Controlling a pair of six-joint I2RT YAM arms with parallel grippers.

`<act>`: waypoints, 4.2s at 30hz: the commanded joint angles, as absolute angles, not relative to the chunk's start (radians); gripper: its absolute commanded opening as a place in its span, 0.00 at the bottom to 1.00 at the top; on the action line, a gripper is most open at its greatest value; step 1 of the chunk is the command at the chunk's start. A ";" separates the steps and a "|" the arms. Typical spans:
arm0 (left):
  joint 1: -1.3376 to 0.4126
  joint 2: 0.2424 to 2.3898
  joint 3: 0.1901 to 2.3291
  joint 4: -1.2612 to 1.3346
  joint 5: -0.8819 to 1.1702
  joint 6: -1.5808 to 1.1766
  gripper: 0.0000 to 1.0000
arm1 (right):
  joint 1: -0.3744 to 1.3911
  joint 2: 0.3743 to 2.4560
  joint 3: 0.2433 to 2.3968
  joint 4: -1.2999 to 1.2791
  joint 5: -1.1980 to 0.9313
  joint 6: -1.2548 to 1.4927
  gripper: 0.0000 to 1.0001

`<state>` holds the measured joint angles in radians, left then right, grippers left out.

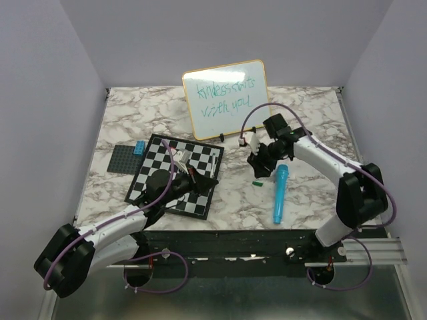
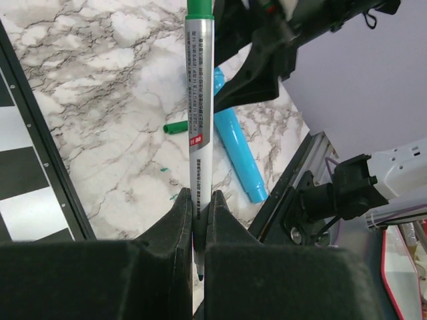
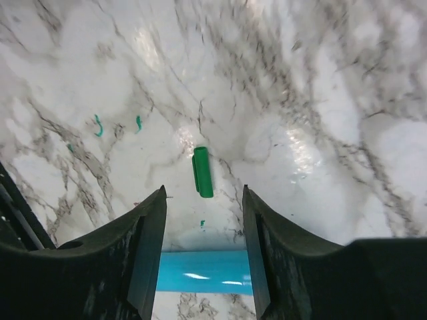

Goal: Write a sentence on the whiteboard
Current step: Put down the pen cap at the center of the board, then pass from the left arm to the right, then pass from the right arm to the left

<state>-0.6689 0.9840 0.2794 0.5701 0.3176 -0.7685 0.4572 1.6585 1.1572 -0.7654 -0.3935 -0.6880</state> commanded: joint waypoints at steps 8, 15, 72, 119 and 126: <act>-0.669 1.083 0.262 0.948 0.434 -0.942 0.00 | 0.420 1.419 1.129 -0.401 -1.196 -0.303 0.59; -0.683 1.101 0.281 0.979 0.443 -0.968 0.00 | 0.480 1.459 1.135 -0.186 -1.140 0.076 0.64; -0.686 1.127 0.476 0.695 0.604 -0.756 0.27 | 0.666 1.697 1.555 -0.850 -0.931 -0.316 0.03; -0.787 1.278 0.732 0.273 0.399 -0.402 0.74 | 0.394 1.324 0.888 0.043 -0.911 0.499 0.01; -0.788 1.319 0.778 0.212 0.434 -0.374 0.27 | 0.391 1.333 0.879 0.069 -0.925 0.511 0.00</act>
<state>-0.7826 1.2934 0.7219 0.2687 0.4168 -0.4171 0.3950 1.3449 0.8917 0.0231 -0.9237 0.4873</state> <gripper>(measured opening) 0.390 0.187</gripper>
